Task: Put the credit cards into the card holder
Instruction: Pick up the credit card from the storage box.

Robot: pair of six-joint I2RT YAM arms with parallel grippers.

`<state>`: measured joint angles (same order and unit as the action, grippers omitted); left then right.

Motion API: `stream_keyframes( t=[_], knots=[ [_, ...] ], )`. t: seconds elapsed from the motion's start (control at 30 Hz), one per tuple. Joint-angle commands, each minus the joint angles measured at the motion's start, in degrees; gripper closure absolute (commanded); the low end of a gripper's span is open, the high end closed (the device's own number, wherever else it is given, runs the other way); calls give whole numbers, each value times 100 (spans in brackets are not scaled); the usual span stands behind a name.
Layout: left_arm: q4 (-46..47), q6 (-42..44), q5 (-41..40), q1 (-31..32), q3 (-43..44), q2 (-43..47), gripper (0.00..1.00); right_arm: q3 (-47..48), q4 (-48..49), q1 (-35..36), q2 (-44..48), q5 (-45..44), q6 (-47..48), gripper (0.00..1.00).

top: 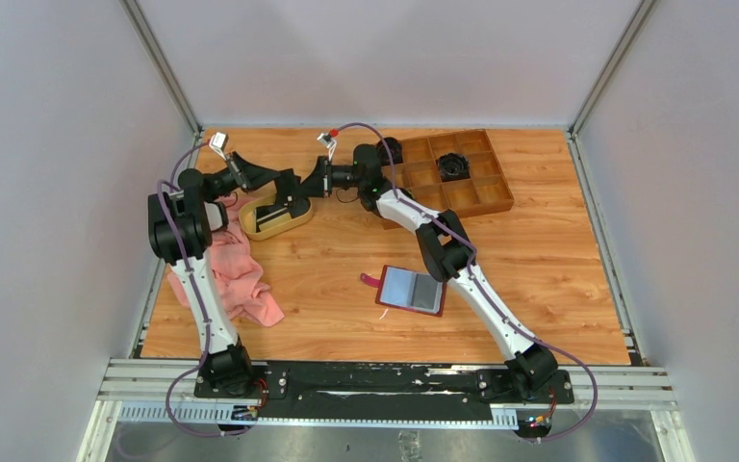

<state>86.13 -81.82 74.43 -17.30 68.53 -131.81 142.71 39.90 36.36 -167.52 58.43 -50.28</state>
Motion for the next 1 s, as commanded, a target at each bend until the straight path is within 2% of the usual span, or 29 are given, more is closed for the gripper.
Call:
stream_keyframes(
  t=[0.0,0.1,0.3,0.5,0.9,0.97],
  knots=[
    [266,-8,60,-103,178,-115,92,-105,103,-26,279,-40,84,100],
    [265,42,19,-244,176,-121,97,-139,6,-28,268,-89,238,100],
    [269,146,-16,-286,176,-182,100,-148,-131,-4,212,-156,487,99],
    [264,214,-49,-297,210,-224,100,-148,-221,5,176,-218,621,85],
    [265,333,-142,-325,314,-251,100,-166,-667,18,154,-284,1097,77],
    [269,334,-171,-341,319,-214,100,-164,-689,18,161,-264,1133,73]
  ],
)
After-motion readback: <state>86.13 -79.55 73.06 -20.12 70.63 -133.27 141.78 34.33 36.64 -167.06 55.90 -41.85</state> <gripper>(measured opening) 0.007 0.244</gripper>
